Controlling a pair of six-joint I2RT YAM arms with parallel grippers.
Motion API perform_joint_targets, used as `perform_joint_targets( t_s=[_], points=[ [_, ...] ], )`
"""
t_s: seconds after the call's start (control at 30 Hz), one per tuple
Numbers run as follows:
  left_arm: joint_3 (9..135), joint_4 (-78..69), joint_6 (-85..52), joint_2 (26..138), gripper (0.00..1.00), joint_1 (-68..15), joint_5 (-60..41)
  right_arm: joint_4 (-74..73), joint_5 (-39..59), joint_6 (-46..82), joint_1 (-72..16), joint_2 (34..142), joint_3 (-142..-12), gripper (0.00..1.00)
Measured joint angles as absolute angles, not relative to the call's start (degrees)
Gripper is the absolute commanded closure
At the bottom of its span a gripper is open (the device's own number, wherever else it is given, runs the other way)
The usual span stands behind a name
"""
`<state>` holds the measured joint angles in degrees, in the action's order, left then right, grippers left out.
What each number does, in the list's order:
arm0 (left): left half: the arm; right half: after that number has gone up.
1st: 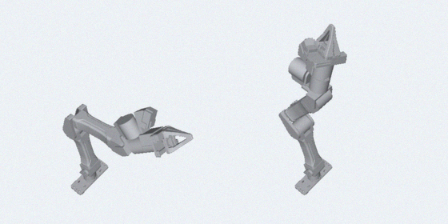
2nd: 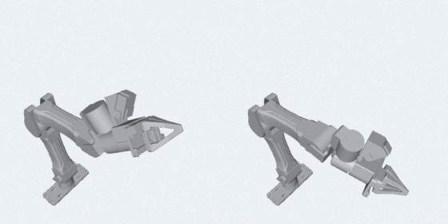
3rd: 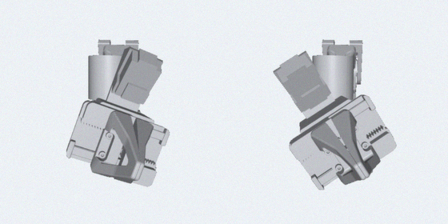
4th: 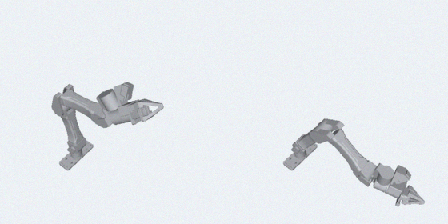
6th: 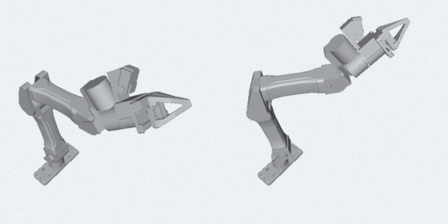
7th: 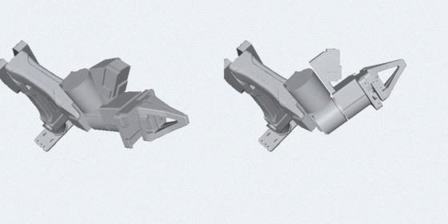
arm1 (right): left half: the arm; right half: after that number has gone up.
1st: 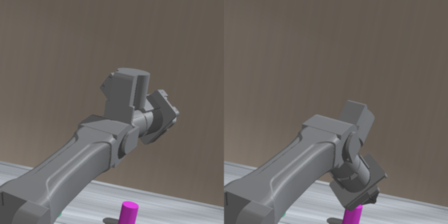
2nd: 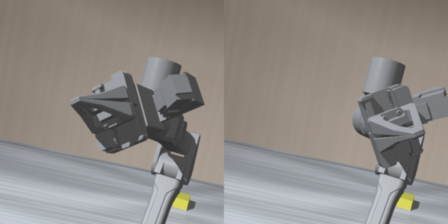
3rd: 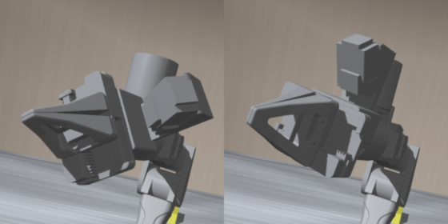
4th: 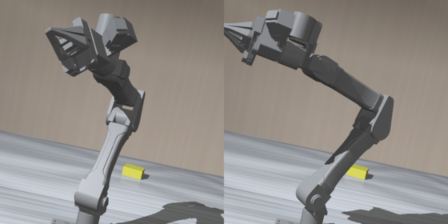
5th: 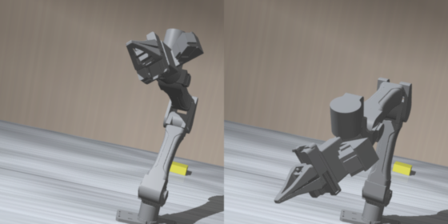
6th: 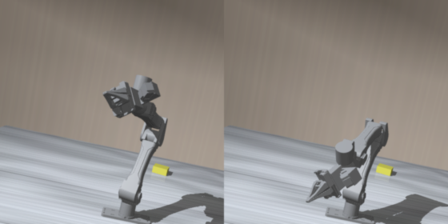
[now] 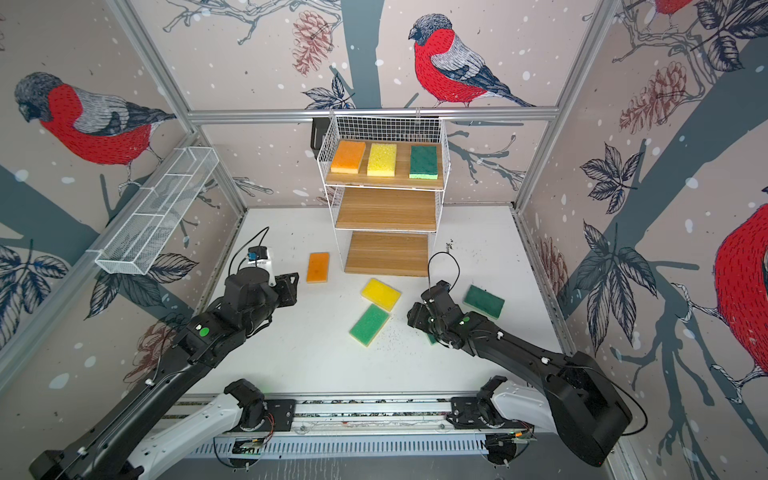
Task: Place and organize the cleaning sponges onto the shelf
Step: 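Move the open right gripper over a dark green scouring sponge on the table, then lower the right gripper and close it on the dark green sponge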
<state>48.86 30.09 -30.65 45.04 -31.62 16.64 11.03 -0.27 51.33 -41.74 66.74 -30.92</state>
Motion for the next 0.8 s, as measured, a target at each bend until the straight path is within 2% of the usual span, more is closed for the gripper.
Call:
perform_joint_targets(
  t_s=[0.17, 0.37, 0.57, 0.8],
  points=[
    [47.94, 30.63, -31.27, 43.72, 0.63, -31.62, 16.62, 14.06, -6.13, 50.37, -42.89, 64.97, -35.14, 0.19],
    [46.11, 30.81, -32.51, 43.11, 0.62, -31.62, 15.09, 17.65, -11.22, 49.15, -37.89, 60.23, -32.03, 0.15],
    [46.09, 30.94, -32.8, 42.22, 0.62, -31.62, 14.31, 17.93, -10.81, 47.11, -31.79, 57.25, -25.91, 0.14],
    [46.22, 30.92, -33.04, 42.11, 0.62, -31.59, 13.72, 13.82, -7.22, 46.11, -30.74, 56.1, -20.93, 0.13]
  ],
)
